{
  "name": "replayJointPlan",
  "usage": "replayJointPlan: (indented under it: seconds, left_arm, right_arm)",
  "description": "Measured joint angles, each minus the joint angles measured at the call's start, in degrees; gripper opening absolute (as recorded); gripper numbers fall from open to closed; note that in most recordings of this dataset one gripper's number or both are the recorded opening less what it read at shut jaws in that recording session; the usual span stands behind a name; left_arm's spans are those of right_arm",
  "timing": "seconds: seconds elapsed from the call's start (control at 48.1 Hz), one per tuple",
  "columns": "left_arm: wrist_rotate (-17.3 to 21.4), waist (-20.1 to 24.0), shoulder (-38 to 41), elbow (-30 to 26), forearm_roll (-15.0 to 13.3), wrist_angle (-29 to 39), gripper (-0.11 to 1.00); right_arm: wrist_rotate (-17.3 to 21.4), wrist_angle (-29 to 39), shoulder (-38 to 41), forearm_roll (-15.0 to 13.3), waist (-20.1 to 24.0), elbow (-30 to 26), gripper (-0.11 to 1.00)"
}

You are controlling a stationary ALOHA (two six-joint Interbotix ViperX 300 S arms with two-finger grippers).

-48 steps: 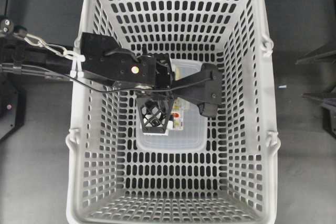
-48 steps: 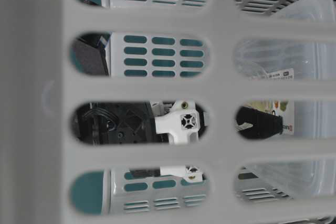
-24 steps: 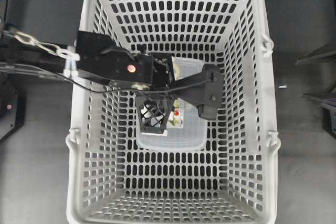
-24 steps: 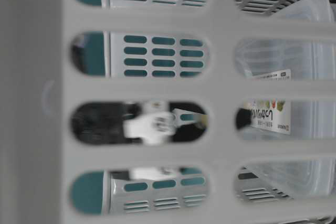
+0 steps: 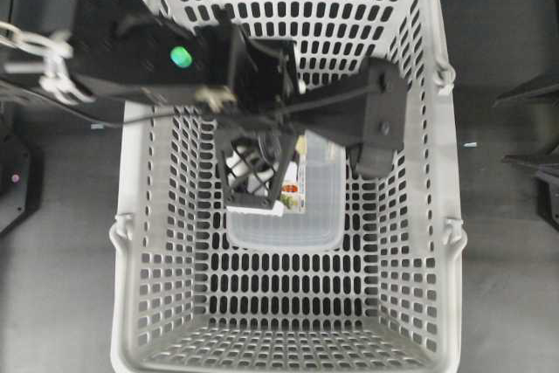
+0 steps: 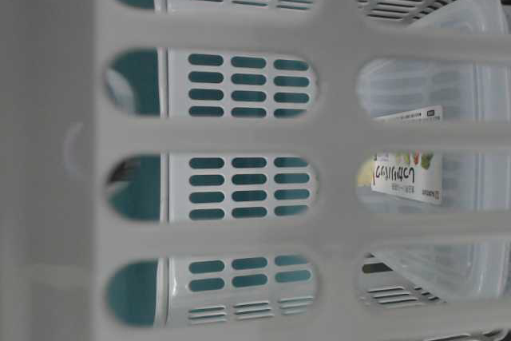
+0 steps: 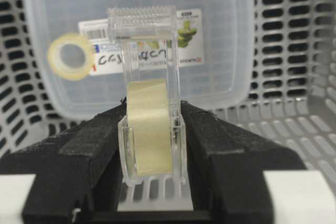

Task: Pick up the tape dispenser from the shopping basket with the left arm.

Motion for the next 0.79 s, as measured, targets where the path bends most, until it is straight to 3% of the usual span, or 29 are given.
replayJointPlan:
  seconds: [0.166, 0.791]
  left_arm:
    - [0.18, 0.0, 2.11, -4.66, 0.0, 3.69, 0.3]
    - [0.35, 0.09, 2.81, -4.83, 0.0, 4.31, 0.3]
  right_arm:
    - [0.0, -0.18, -0.09, 0.0, -0.09, 0.0, 0.75]
    - [0.0, -0.18, -0.09, 0.0, 0.0, 0.0, 0.75]
